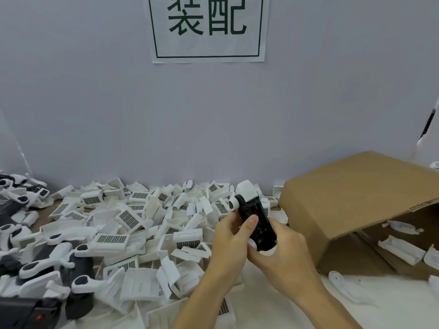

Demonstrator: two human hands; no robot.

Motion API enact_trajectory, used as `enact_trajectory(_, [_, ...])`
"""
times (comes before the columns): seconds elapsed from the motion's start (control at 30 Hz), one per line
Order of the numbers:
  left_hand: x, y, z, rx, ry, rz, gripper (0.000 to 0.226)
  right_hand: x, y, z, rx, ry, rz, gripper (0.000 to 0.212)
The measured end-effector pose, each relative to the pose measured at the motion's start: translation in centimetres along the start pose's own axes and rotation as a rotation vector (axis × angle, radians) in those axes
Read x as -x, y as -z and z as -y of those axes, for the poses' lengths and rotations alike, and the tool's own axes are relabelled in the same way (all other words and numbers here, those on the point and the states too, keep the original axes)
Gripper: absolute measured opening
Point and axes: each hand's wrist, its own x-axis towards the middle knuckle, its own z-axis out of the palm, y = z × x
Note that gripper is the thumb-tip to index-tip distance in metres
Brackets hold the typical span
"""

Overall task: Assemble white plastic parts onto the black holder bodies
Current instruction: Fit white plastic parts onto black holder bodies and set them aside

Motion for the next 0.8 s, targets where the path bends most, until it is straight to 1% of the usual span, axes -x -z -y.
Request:
enact_trajectory(0.1, [0.0, 0.1, 0.4, -0.013, -0.002, -0.032, 0.019, 0.2, -0.2, -0.4, -0.010, 0.017, 0.074, 0.030])
enact_trajectory(0.13, [0.0, 0.0, 0.4, -0.014, -0.017, -0.026, 0.022, 0.2, -0.2, -0.4, -0.064, 0.025, 0.077, 0.029])
enact_trajectory(0.2, [0.1, -0.1, 0.5, -0.072, -0.089, 0.010, 0.031, 0.1, 0.0, -0.3, -0.206, 0.055, 0.004, 0.039])
enact_trajectory(0.27, [0.4, -0.3, 0.6, -0.173, -0.195, 0.076, 0.039, -0.1, 0.1, -0.1, -0.309, 0.064, -0.095, 0.042])
enact_trajectory(0.3, [0.5, -0.4, 0.7, -0.233, -0.251, 0.101, 0.041, -0.2, 0.1, -0.1, -0.361, 0.046, -0.121, 0.048])
enact_trajectory(0.37, [0.6, -0.5, 1.1, -0.366, -0.340, 0.111, 0.043, -0.4, 0.0, -0.2, -0.455, -0.016, -0.165, 0.074])
enact_trajectory(0.4, [0.6, -0.5, 1.2, -0.421, -0.364, 0.108, 0.043, -0.4, 0.0, -0.1, -0.454, -0.039, -0.199, 0.080])
enact_trajectory(0.43, [0.5, -0.6, 1.3, -0.455, -0.380, 0.106, 0.042, -0.5, 0.0, -0.2, -0.427, -0.052, -0.235, 0.078])
enact_trajectory(0.5, [0.4, -0.7, 1.6, -0.504, -0.432, 0.108, 0.044, -0.7, 0.1, -0.4, -0.356, -0.057, -0.317, 0.056])
enact_trajectory(0.57, [0.4, -0.8, 1.7, -0.535, -0.465, 0.116, 0.035, -0.8, 0.3, -0.2, -0.299, -0.051, -0.384, 0.043])
enact_trajectory(0.6, [0.4, -0.8, 1.8, -0.538, -0.469, 0.118, 0.029, -0.8, 0.3, -0.1, -0.275, -0.062, -0.395, 0.042])
enact_trajectory(0.63, [0.3, -0.8, 1.8, -0.540, -0.479, 0.112, 0.028, -0.8, 0.4, 0.0, -0.253, -0.071, -0.402, 0.043])
enact_trajectory(0.8, [0.4, -1.0, 1.5, -0.574, -0.506, 0.125, 0.033, -0.8, 0.7, 0.2, -0.245, -0.086, -0.417, 0.045])
